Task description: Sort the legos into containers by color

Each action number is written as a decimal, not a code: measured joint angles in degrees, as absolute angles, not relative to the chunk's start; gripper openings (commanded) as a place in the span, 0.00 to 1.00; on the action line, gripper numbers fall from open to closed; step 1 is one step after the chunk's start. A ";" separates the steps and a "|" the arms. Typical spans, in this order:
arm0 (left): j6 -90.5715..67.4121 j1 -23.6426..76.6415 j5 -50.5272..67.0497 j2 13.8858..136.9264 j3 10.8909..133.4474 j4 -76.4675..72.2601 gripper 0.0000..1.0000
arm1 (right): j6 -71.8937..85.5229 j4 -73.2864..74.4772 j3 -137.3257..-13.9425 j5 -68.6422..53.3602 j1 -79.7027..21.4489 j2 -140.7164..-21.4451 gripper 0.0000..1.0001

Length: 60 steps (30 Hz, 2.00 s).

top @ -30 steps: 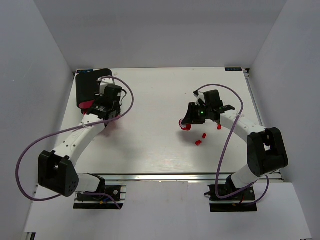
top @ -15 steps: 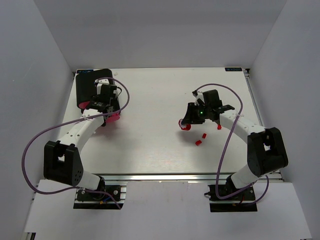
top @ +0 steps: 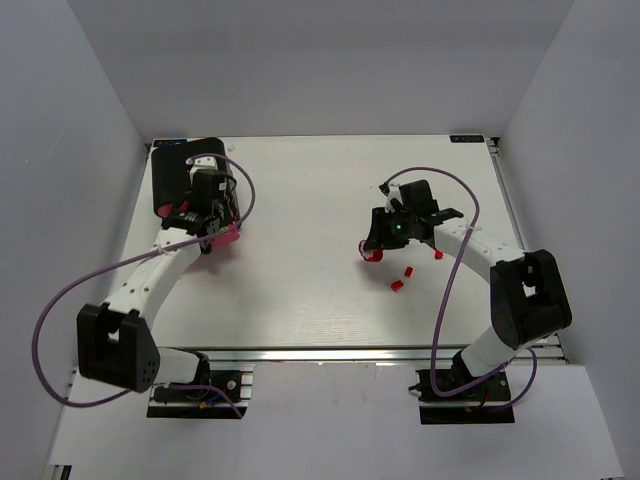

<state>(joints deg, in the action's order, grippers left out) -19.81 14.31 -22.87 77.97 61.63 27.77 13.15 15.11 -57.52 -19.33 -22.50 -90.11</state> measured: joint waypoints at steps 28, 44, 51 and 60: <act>-15.40 14.76 7.05 41.39 40.32 16.36 0.77 | -1.89 16.53 -64.71 18.04 -31.62 -100.60 0.74; -15.22 14.76 7.40 37.06 39.79 15.35 0.77 | 9.74 16.56 -64.73 14.17 -18.96 -96.60 0.64; -15.09 14.76 7.75 37.01 39.79 15.35 0.78 | 12.01 16.45 -65.04 14.04 -18.70 -101.89 0.65; -15.05 14.76 7.84 36.51 39.72 15.35 0.78 | 13.37 15.51 -70.41 16.29 -18.00 -108.77 0.62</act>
